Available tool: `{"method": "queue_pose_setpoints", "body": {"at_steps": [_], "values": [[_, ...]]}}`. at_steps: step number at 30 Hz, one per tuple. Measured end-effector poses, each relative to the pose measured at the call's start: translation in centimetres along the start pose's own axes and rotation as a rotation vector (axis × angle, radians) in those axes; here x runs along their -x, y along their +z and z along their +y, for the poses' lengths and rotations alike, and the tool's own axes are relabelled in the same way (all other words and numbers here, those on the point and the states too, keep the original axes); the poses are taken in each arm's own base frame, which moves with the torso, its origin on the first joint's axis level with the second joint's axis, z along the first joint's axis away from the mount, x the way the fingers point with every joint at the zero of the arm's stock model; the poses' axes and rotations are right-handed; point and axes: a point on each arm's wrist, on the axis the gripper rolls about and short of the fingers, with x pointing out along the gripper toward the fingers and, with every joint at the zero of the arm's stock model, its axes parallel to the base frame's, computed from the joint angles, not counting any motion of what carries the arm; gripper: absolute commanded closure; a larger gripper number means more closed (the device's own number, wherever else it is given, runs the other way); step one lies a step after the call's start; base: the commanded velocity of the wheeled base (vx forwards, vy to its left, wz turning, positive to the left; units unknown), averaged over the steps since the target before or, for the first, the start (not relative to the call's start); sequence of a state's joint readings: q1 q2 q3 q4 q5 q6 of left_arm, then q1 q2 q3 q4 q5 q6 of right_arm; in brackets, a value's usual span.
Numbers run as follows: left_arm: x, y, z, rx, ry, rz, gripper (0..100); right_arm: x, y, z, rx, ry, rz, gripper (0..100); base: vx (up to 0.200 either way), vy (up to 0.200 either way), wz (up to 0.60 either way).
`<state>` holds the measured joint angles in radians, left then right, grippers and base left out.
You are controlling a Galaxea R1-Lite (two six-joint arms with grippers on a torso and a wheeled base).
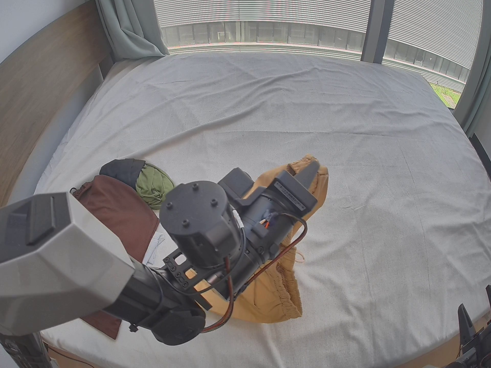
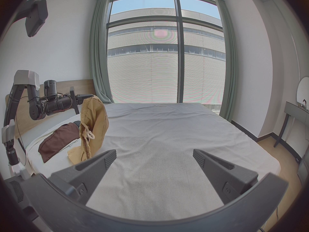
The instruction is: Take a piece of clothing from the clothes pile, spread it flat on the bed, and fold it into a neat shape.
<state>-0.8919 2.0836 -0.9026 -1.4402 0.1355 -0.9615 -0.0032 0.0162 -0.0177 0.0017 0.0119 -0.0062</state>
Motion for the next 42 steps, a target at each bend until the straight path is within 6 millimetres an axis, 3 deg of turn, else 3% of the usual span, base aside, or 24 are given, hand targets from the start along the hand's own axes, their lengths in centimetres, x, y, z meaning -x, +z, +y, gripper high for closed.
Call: {"method": "queue_pose_setpoints", "body": {"at_steps": [14, 20, 27, 33, 42], "values": [[-2.2, -4.0, -0.9, 0.042, -0.113, 0.114, 100, 0.0, 0.0, 0.0, 0.001, -0.001, 0.000, 0, 0.000, 0.000, 0.00], [-2.6, -5.8, -2.6, 0.095, -0.171, 0.158, 100, 0.0, 0.0, 0.0, 0.001, -0.001, 0.000, 0, 0.000, 0.000, 0.00], [-3.5, -6.3, -5.3, 0.151, -0.244, 0.165, 100, 0.0, 0.0, 0.0, 0.001, 0.000, 0.000, 0, 0.000, 0.000, 0.00], [-3.9, -5.4, -9.1, 0.197, -0.320, 0.148, 100, 0.0, 0.0, 0.0, 0.001, 0.000, 0.000, 0, 0.000, 0.000, 0.00], [-3.2, -0.9, -13.0, 0.260, -0.408, 0.067, 100, 0.0, 0.0, 0.0, 0.001, 0.001, 0.000, 0, 0.000, 0.000, 0.00]]}}
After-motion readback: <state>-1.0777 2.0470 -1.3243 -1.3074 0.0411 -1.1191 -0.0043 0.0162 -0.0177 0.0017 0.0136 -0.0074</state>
